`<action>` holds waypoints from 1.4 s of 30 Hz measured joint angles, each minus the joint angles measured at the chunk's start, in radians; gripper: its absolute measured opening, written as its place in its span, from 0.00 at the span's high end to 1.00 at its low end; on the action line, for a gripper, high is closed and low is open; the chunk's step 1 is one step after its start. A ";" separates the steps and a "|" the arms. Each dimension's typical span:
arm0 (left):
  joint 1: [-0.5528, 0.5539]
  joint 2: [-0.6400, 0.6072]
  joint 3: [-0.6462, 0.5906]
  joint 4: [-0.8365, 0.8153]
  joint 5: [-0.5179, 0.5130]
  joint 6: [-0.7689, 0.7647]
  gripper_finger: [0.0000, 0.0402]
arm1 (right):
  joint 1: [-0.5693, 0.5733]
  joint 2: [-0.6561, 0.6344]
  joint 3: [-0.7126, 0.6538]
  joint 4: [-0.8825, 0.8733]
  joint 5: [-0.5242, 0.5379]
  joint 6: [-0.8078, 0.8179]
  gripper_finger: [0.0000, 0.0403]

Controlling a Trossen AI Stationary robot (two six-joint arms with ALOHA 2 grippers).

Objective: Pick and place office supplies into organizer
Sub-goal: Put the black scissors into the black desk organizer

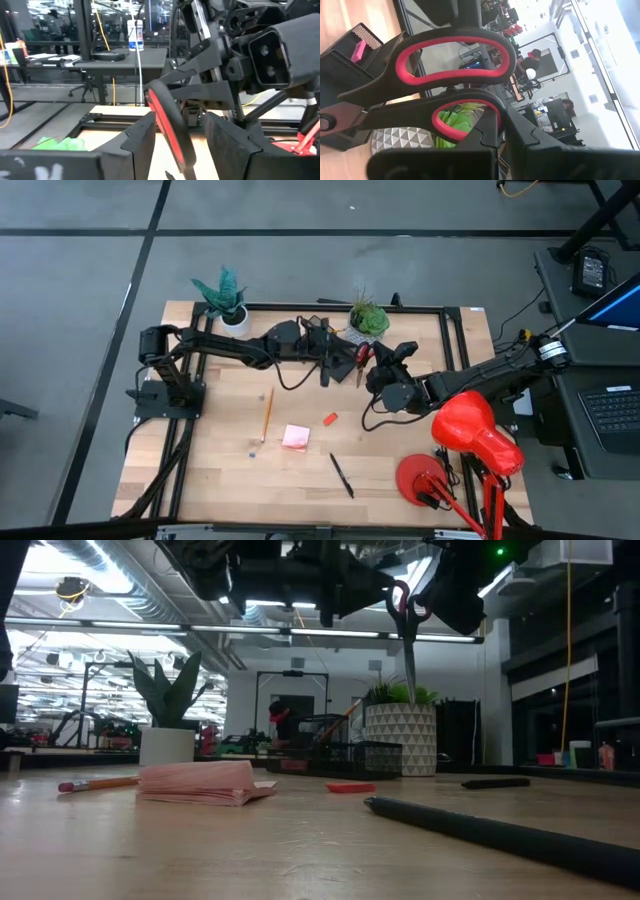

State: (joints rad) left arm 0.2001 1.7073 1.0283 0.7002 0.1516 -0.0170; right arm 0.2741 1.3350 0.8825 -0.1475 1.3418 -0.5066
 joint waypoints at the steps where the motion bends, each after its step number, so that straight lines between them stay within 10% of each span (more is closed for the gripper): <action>1: 0.000 0.000 0.000 0.000 0.000 -0.004 0.60 | 0.000 0.000 0.000 0.002 0.000 0.000 0.97; 16: 0.005 0.000 0.000 -0.012 0.003 0.018 0.70 | 0.000 0.000 0.000 0.051 -0.063 -0.001 0.97; 24: 0.005 -0.001 0.000 -0.029 -0.004 0.098 0.93 | 0.000 0.000 0.000 0.050 -0.053 -0.004 0.97; 36: 0.006 -0.005 0.000 -0.055 -0.003 0.188 0.94 | 0.000 0.000 -0.001 0.048 -0.061 0.001 0.97; 42: 0.014 -0.041 -0.001 -0.109 -0.004 0.220 0.94 | 0.001 -0.001 0.000 0.068 -0.091 0.050 0.81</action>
State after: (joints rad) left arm 0.2142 1.6659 1.0275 0.5909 0.1478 0.2028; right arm 0.2747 1.3336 0.8824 -0.0794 1.2507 -0.4567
